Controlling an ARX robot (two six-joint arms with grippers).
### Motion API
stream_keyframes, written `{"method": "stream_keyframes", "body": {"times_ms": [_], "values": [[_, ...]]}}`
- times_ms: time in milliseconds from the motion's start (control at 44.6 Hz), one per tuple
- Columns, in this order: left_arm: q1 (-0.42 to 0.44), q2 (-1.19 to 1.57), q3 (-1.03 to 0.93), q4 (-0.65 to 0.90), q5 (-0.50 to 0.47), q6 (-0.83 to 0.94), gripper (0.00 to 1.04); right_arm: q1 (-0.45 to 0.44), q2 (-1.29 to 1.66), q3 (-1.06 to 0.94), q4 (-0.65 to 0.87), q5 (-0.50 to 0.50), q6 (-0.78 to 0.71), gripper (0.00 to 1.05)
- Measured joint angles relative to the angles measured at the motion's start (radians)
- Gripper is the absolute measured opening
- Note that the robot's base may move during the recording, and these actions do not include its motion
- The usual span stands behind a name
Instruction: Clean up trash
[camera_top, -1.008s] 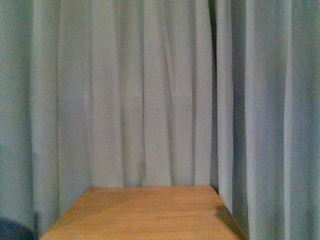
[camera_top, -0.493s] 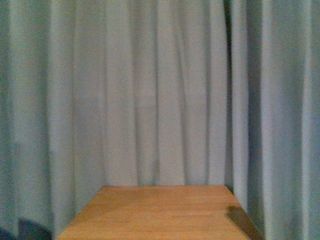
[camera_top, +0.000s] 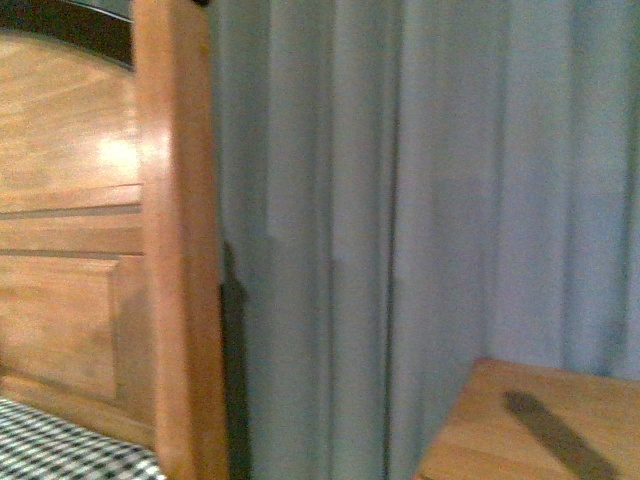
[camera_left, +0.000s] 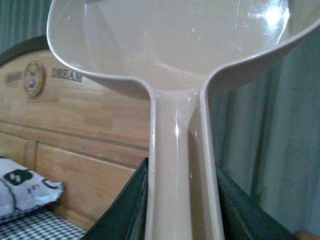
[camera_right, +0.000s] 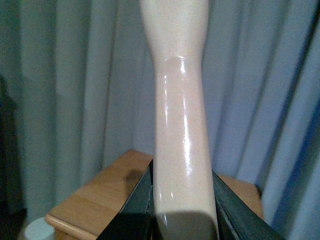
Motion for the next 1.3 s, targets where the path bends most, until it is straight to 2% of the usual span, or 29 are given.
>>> {"method": "stream_keyframes", "body": {"times_ms": [1075,1232,1255,1300], "values": [[0.002,-0.004,0.000,0.000,-0.020,-0.001,0.28,0.002,0.006,0.000,-0.001,-0.018,-0.002,0.20],[0.001,-0.001,0.000,0.000,0.003,-0.001,0.28,0.002,0.009,0.000,-0.002,-0.001,-0.003,0.20],[-0.002,0.002,0.002,-0.011,0.000,-0.003,0.28,0.002,0.009,0.000,-0.002,-0.001,-0.002,0.20],[-0.013,0.015,0.060,-0.190,-0.066,-0.031,0.28,0.001,0.001,0.000,-0.002,0.002,-0.002,0.20]]}}
